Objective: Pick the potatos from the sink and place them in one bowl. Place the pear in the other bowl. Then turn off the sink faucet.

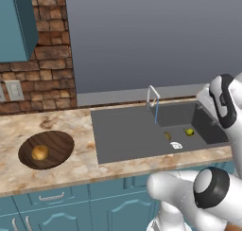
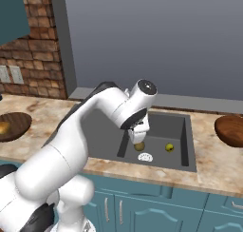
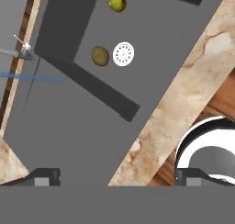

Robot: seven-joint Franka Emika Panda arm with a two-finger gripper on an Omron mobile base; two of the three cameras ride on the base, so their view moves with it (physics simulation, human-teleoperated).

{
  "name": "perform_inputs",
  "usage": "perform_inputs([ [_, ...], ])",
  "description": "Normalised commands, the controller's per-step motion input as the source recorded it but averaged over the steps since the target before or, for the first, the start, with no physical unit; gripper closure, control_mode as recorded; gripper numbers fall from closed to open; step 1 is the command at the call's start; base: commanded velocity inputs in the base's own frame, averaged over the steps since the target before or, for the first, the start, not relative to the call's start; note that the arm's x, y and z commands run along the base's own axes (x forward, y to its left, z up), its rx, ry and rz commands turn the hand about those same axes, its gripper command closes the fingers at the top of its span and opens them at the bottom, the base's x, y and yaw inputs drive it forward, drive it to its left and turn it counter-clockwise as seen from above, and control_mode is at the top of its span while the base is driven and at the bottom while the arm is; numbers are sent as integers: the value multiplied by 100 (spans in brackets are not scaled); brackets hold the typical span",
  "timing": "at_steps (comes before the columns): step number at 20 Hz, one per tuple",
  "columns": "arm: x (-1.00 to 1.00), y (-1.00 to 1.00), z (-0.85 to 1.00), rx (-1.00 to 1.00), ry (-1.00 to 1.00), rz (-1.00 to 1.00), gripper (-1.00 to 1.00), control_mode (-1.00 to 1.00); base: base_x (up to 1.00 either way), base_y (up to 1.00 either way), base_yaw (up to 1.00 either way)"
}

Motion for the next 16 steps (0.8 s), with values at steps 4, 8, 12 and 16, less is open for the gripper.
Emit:
perform_inputs([
  [4,3,0,-1,15,13,-14,-100,-100,0,0,0],
  [8,6,0,-8,13,13,-12,-100,-100,0,0,0],
  [12,6,0,-18,9,6,-11,-100,-100,0,0,0],
  [16,12,0,-23,4,0,-7,-100,-100,0,0,0],
])
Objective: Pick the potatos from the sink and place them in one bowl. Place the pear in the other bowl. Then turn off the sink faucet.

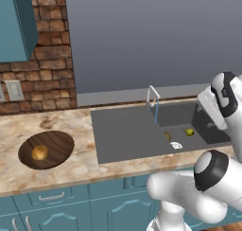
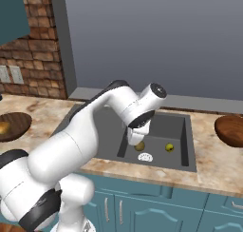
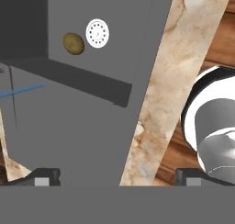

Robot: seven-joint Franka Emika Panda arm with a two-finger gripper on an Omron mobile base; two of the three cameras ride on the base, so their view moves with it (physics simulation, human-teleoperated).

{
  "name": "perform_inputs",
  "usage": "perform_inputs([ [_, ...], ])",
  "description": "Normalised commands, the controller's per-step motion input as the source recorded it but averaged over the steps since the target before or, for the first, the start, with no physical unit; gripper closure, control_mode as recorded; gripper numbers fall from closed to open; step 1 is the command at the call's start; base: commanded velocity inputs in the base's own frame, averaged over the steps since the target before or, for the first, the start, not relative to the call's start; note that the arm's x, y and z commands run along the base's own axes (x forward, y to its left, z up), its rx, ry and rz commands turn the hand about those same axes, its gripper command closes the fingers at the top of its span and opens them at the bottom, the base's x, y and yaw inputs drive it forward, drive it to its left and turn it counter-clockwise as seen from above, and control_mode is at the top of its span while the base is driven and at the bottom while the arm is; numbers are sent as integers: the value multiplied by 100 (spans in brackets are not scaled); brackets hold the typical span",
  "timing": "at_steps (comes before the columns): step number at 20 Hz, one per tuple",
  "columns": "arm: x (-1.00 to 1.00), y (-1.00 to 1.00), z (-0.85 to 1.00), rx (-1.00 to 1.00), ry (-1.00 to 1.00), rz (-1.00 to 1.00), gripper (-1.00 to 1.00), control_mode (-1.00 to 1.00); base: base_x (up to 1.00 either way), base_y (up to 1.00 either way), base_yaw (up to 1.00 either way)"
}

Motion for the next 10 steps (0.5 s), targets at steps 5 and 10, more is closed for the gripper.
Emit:
perform_inputs([
  [5,5,3,-22,0,0,-4,-100,-100,0,0,0],
  [10,0,17,-22,0,0,0,-100,-100,0,0,0],
])
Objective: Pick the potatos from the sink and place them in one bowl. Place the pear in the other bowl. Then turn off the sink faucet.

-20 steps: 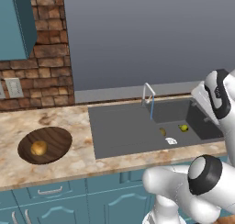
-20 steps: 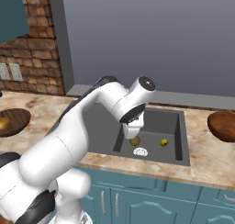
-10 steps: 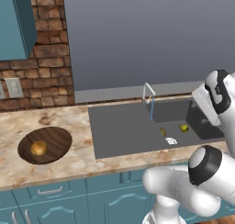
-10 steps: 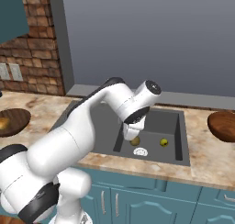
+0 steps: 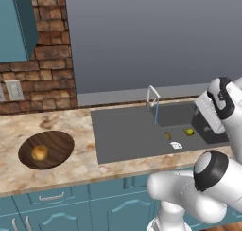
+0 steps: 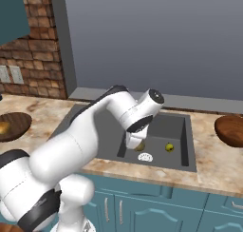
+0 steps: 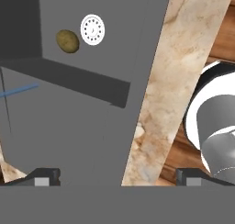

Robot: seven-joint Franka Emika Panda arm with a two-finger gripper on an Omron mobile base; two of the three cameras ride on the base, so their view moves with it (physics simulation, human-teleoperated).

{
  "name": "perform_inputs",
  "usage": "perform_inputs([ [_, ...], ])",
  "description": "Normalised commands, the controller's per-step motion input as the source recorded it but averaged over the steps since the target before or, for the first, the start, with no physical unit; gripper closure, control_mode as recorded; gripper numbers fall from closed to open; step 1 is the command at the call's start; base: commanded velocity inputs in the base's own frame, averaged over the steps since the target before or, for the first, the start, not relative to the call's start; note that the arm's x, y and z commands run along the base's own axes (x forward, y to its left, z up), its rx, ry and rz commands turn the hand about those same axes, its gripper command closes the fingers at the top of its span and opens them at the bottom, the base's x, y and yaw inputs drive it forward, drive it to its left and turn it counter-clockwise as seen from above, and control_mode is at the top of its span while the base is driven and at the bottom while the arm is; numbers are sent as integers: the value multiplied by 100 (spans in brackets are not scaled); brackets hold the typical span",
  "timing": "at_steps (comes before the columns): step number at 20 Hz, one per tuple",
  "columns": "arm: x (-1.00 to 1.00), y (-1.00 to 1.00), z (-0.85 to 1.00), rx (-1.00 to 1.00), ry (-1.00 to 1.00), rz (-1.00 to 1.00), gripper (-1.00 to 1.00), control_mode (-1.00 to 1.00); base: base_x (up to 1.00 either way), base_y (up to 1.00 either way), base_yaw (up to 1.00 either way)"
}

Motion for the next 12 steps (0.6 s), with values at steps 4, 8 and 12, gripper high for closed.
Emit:
perform_inputs([
  [4,1,11,-23,0,0,0,-100,-100,0,0,0],
  [8,1,0,-26,0,0,0,-100,-100,0,0,0],
  [12,8,0,-29,0,0,0,-100,-100,0,0,0],
])
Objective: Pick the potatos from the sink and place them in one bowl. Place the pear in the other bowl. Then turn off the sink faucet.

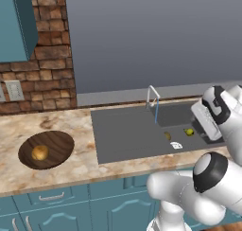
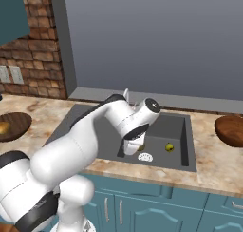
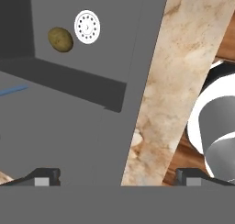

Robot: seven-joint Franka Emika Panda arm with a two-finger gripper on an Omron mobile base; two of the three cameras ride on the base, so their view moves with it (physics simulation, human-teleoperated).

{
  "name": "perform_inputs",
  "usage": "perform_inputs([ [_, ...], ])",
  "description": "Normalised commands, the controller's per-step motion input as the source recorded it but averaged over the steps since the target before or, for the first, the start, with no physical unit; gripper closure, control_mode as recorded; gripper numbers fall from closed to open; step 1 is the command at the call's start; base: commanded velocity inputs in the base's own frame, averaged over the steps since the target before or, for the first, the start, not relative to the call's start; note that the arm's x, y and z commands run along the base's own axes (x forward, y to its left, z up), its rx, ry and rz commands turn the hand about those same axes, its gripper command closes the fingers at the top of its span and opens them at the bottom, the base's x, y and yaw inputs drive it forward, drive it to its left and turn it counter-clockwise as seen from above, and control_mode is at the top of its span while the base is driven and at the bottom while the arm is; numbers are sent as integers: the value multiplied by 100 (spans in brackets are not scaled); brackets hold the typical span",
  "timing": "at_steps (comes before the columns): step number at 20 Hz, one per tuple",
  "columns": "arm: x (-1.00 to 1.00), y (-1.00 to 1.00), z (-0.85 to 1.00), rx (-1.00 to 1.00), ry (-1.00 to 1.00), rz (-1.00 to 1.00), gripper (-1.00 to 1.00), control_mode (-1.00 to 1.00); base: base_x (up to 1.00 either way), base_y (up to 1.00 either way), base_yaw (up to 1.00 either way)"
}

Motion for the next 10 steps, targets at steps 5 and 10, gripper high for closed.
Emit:
perform_inputs([
  [5,23,0,-23,0,1,0,-100,-100,0,0,0],
  [10,29,0,-12,0,4,0,-100,-100,0,0,0],
])
